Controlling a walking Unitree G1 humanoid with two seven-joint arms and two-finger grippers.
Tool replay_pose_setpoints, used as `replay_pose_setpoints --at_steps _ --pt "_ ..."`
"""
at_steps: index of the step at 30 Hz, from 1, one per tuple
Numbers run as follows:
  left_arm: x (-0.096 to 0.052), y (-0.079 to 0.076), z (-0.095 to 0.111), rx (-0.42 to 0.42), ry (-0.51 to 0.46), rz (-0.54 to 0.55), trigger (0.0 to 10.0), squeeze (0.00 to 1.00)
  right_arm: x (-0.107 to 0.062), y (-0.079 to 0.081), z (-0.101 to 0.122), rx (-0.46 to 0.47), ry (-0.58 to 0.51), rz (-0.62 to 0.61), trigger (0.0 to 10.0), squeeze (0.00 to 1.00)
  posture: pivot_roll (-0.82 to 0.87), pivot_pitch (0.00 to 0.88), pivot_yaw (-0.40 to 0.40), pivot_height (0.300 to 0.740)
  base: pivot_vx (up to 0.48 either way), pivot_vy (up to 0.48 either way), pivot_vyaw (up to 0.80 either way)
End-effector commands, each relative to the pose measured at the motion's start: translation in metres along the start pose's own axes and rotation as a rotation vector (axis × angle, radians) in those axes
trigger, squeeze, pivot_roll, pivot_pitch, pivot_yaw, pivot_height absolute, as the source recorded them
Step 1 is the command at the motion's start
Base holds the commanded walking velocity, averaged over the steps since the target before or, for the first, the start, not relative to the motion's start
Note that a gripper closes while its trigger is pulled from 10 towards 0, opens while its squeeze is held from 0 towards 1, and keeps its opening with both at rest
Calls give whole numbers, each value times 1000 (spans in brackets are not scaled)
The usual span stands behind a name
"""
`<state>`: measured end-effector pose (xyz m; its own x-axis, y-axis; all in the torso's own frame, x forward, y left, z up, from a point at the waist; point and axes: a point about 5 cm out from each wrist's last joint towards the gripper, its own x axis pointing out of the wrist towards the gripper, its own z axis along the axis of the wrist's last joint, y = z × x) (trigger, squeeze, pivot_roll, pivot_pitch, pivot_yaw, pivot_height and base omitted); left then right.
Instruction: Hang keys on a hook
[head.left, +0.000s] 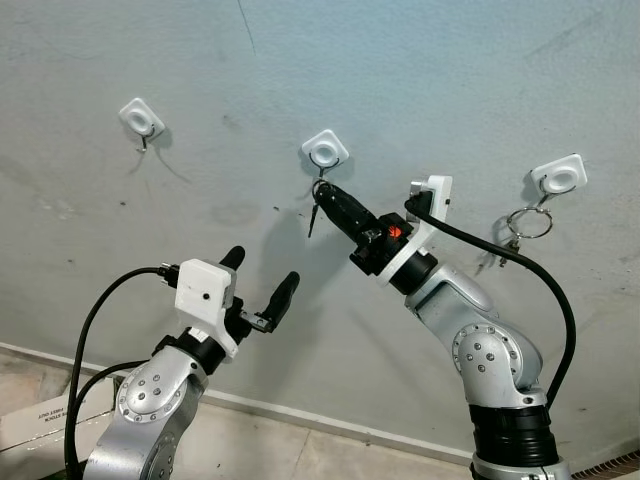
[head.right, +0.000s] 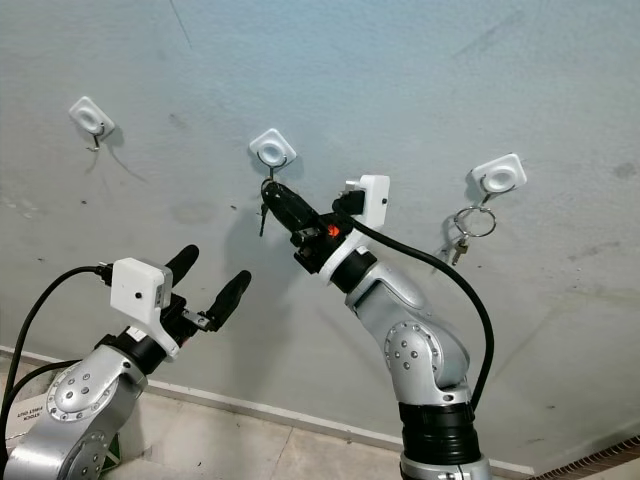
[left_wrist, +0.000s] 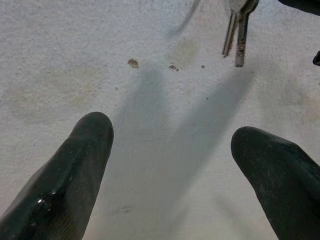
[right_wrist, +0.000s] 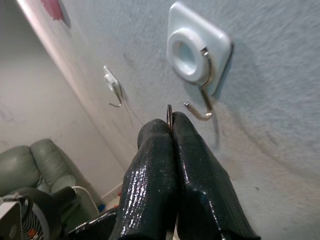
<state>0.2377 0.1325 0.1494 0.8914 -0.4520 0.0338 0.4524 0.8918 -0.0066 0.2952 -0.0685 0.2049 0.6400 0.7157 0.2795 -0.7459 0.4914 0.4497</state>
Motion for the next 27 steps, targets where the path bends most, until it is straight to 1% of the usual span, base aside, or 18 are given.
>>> replay_pose_setpoints --at_steps 1,5,12,27 --pt "0 0 -2 3 5 -2 10000 0 2 2 10 -28 -30 6 10000 0 109 14 -3 740 0 0 0" --pt "1 -1 -2 1 4 -5 10000 0 2 1 11 -28 -28 4 10000 0 109 14 -4 740 0 0 0" --pt "1 -1 -2 1 4 -5 10000 0 5 3 9 -31 -29 7 10000 0 112 14 -3 740 0 0 0" --pt "2 -3 -1 -1 0 -13 10000 0 11 -1 4 -32 -33 -45 10000 0 112 16 -3 740 0 0 0"
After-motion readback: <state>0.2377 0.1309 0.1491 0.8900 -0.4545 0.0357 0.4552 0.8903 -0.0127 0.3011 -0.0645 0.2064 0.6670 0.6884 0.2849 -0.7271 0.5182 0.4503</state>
